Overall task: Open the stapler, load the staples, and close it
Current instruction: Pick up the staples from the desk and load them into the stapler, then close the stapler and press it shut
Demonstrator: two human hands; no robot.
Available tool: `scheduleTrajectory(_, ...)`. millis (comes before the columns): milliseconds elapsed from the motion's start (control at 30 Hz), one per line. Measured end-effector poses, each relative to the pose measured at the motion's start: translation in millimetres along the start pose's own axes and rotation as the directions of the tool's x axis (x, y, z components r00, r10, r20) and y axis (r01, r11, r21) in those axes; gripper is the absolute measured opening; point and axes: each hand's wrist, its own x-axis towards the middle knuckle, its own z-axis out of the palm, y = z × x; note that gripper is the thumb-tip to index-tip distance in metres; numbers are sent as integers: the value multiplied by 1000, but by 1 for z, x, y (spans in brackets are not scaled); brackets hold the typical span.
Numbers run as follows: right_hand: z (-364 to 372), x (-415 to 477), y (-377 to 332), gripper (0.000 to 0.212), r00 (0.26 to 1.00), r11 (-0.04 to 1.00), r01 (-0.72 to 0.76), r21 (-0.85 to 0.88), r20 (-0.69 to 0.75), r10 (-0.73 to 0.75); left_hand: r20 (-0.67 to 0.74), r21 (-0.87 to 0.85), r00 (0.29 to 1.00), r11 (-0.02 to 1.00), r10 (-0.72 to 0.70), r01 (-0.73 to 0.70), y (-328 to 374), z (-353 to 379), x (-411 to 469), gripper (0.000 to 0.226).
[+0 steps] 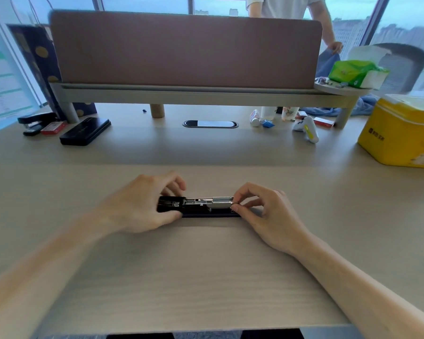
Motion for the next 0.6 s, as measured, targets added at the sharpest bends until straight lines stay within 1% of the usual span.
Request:
scheduleTrajectory(67, 0, 1, 0, 14, 1000, 1000, 3, -11, 3, -3, 51, 93, 998, 995, -38, 33, -17, -15, -7, 31)
scheduleTrajectory(133, -1, 1, -2, 13, 1000, 1000, 17, -17, 6, -17, 88, 107, 995, 993, -56, 47, -27, -23, -13, 31)
scheduleTrajectory(200, -2, 1, -4, 13, 999, 999, 38, -25, 8, -38, 122, 112, 992, 994, -28, 14, -28, -29, -12, 32)
scheduleTrajectory(267, -1, 1, -5, 12, 998, 998, 60, -37, 8, -59, 155, 156, 988, 987, 11, -36, -24, -38, -5, 31)
scheduleTrajectory(333, -1, 1, -5, 12, 997, 996, 72, -43, 9, -72, 209, 265, 978, 961, 21, -77, -15, -49, 7, 32)
scheduleTrajectory(400, -1, 0, -5, 12, 997, 996, 74, -49, 3, -74, 234, 351, 972, 935, -24, -62, 0, -59, 17, 35)
scheduleTrajectory(433, -2, 0, -5, 12, 997, 996, 71, -53, -4, -71, 207, 342, 978, 939, -39, -35, 7, -63, 21, 39)
scheduleTrajectory(467, -2, -1, -5, 13, 998, 996, 65, -55, -13, -66, 160, 295, 986, 955, -40, -10, 14, -66, 24, 44)
scheduleTrajectory(533, -2, -1, -5, 14, 998, 997, 52, -49, -19, -53, 54, 145, 998, 989, -12, 4, 28, -66, 28, 52)
scheduleTrajectory(600, -1, 0, -5, 13, 998, 997, 56, -47, -16, -57, 3, -7, 1000, 1000, -3, 3, 40, -57, 33, 55)
